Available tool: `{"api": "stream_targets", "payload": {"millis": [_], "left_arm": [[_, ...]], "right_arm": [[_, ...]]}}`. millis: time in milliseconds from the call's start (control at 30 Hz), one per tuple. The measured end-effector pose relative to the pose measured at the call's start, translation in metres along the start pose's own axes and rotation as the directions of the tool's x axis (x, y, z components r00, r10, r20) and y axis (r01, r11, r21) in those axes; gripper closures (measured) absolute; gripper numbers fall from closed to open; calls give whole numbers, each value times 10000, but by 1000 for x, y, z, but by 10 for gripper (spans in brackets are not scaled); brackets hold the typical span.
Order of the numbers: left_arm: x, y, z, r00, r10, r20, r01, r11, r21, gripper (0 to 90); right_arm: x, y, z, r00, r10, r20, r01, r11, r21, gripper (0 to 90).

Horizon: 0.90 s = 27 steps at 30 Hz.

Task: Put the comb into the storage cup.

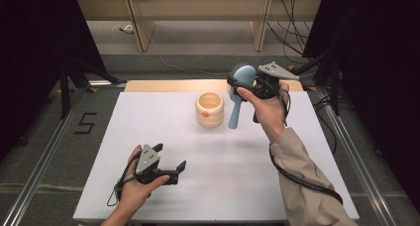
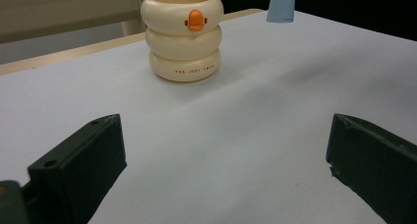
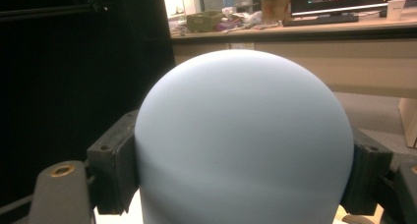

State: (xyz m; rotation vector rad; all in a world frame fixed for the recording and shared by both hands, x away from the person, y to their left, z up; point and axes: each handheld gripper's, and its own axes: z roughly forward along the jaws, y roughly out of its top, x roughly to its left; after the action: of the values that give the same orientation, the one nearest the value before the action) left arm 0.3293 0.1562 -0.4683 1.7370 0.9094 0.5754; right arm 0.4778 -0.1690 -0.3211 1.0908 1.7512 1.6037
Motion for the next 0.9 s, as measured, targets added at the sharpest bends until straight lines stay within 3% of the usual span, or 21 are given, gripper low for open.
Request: {"api": "stream_targets", "payload": {"millis": [900], "left_arm": [[0,0,1,10000,-44,20,44,10000,7,9]], "right_arm": [[-6,11,6,9997,112,220,-109,9998,-139,212]]}}
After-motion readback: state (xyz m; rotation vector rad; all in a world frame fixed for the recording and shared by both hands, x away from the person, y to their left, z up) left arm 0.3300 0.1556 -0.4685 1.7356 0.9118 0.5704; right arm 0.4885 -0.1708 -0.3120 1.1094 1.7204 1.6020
